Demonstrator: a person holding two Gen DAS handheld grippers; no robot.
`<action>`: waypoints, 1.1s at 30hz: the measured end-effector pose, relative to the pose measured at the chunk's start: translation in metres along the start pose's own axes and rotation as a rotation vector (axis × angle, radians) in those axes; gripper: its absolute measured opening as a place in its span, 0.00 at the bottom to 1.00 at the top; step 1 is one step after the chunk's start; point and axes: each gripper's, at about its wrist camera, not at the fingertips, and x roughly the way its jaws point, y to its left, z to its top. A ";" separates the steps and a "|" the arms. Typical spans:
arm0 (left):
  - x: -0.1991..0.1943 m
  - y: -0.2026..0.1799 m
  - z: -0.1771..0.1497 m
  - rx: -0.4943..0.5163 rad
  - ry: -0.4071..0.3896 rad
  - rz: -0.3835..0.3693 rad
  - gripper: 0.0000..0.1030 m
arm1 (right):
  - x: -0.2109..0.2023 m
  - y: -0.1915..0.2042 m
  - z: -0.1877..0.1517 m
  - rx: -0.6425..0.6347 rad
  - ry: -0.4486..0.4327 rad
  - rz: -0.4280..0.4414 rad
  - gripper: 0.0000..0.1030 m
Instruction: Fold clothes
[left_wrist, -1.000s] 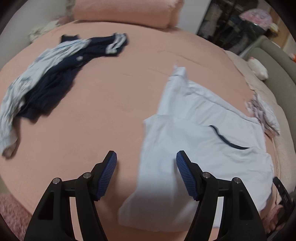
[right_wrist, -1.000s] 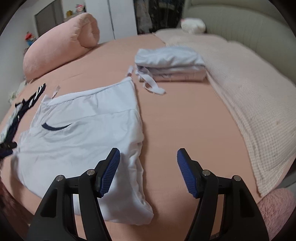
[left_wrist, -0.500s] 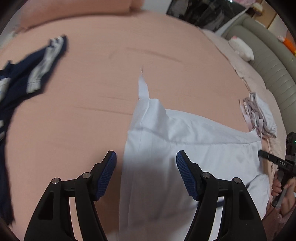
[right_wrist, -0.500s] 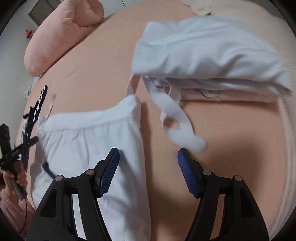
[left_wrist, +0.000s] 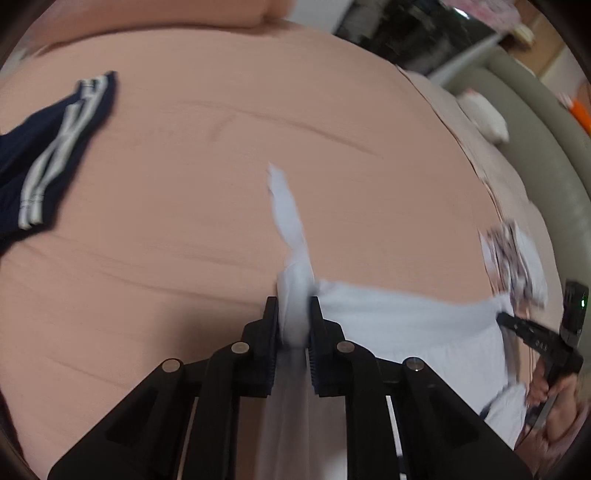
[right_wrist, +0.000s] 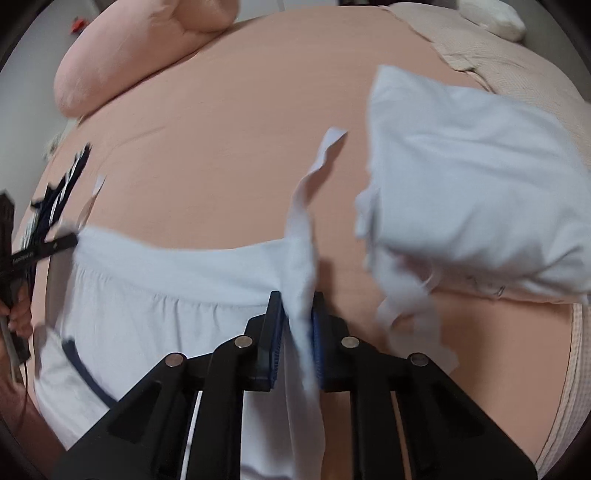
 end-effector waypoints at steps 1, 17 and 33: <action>-0.001 0.004 0.002 -0.008 -0.009 0.025 0.08 | -0.001 -0.003 0.002 0.017 -0.013 -0.014 0.13; -0.100 -0.024 -0.127 0.237 0.040 -0.052 0.40 | -0.112 0.063 -0.100 -0.240 -0.194 -0.011 0.47; -0.011 -0.011 -0.028 0.105 0.125 -0.030 0.52 | -0.030 -0.022 -0.030 0.066 -0.004 0.005 0.59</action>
